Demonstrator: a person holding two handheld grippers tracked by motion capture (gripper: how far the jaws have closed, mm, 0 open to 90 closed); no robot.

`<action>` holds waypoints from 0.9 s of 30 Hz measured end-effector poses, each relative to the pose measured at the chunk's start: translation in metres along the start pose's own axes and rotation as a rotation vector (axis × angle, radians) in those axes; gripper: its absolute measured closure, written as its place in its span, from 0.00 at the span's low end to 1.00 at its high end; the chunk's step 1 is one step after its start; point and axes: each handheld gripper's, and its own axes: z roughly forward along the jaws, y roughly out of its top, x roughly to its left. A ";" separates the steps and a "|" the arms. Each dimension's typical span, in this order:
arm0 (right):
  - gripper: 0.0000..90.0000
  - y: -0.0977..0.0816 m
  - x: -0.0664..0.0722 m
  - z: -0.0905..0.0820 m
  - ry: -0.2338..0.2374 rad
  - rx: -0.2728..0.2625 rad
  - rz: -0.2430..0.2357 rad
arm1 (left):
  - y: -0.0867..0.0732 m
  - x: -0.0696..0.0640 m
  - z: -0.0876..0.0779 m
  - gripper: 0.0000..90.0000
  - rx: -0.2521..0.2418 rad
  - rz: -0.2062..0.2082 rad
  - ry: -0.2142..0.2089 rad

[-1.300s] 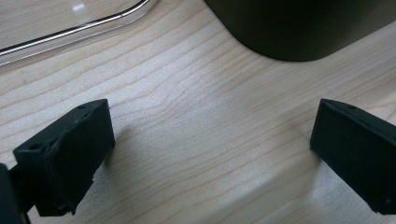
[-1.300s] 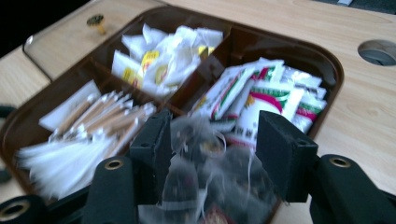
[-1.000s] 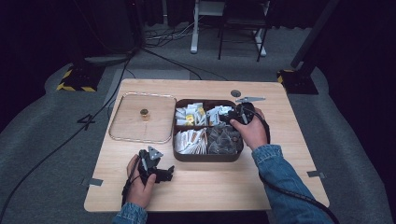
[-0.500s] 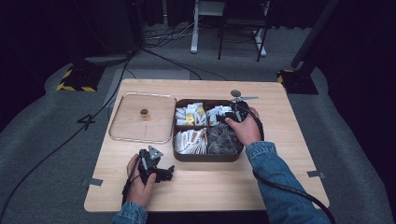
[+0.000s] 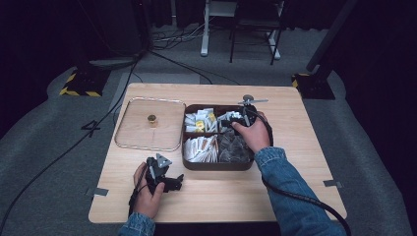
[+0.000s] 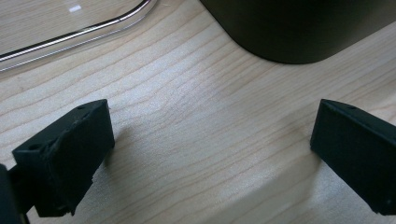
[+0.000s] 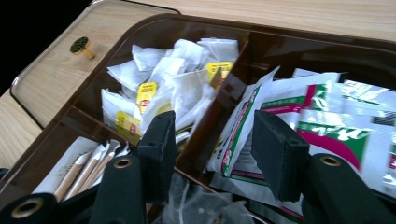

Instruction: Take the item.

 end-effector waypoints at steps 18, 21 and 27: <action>0.84 -0.007 0.000 0.026 -0.088 0.064 -0.012 | 0.000 0.000 0.000 0.00 0.000 0.000 -0.001; 0.94 -0.009 0.001 0.025 -0.087 0.065 0.006 | 0.000 0.000 0.000 0.00 0.000 0.000 -0.001; 0.97 -0.005 0.006 0.017 -0.104 0.050 0.021 | 0.000 0.000 0.000 0.00 0.000 0.000 -0.001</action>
